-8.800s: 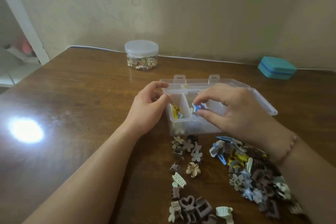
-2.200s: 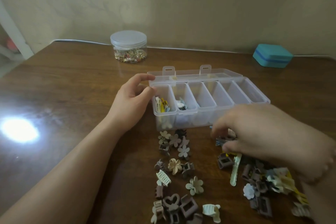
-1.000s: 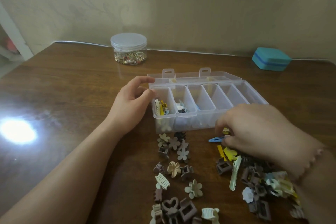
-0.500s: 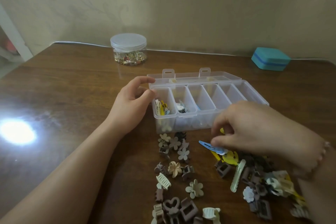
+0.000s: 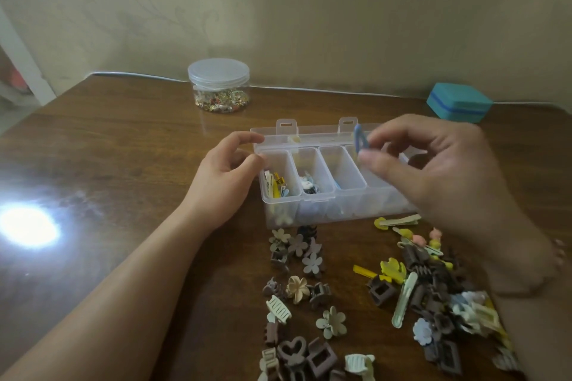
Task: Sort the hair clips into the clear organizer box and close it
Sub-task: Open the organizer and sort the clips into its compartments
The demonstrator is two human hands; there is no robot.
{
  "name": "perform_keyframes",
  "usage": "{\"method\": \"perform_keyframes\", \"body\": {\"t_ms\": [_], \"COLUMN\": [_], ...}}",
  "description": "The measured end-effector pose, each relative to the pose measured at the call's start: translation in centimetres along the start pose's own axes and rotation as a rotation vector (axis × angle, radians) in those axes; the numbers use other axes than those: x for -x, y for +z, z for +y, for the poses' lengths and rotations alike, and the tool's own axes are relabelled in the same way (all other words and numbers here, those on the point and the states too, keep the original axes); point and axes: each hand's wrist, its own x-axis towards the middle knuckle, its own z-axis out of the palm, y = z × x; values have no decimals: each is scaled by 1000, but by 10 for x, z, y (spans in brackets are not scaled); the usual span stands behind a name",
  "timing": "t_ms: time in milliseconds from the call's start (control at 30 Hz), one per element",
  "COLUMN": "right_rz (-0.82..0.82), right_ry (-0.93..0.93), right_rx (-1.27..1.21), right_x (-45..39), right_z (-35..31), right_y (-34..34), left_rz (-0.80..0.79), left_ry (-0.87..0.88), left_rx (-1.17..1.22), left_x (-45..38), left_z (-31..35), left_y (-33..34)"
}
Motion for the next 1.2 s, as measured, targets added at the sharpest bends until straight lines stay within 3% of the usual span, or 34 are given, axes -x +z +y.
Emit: {"method": "perform_keyframes", "body": {"t_ms": [67, 167, 333, 400, 533, 633, 833, 967, 1033, 1133, 1200], "right_rz": [128, 34, 45, -80, -603, -656, -669, -649, -588, -309, -36], "right_ry": [43, 138, 29, 72, 263, 235, 173, 42, 10, -66, -16], "right_rx": [0, 90, 153, 222, 715, 917, 989, 846, 587, -122, -288], "right_x": [-2, -2, -3, -4, 0, 1, 3, 5, 3, -3, -6], "right_z": [10, 23, 10, 3, -2, 4, 6, 2, 0, -1, 8], "right_y": [10, 20, -3, -21, -24, -9, 2, 1, -7, -13, -7], "left_rz": [1, -2, -7, -5, -5, -5, -11, -15, -15, -14, -17], "left_ry": [-2, -3, -4, -6, -10, -11, -13, -15, -12, -15, -19], "left_rx": [0, 1, 8, 7, -3, -4, 6, 7, 0, 2, -2], "left_x": [0, 0, 0, 0, 1, 1, 1, 1, 1, 0, 0], "left_z": [0, 0, 1, 1, 2, 2, 2, 2, 3, 2, 2], "left_y": [0, 0, 0, 0, 0, 0, 0, 0, 0, 0, 0]}}
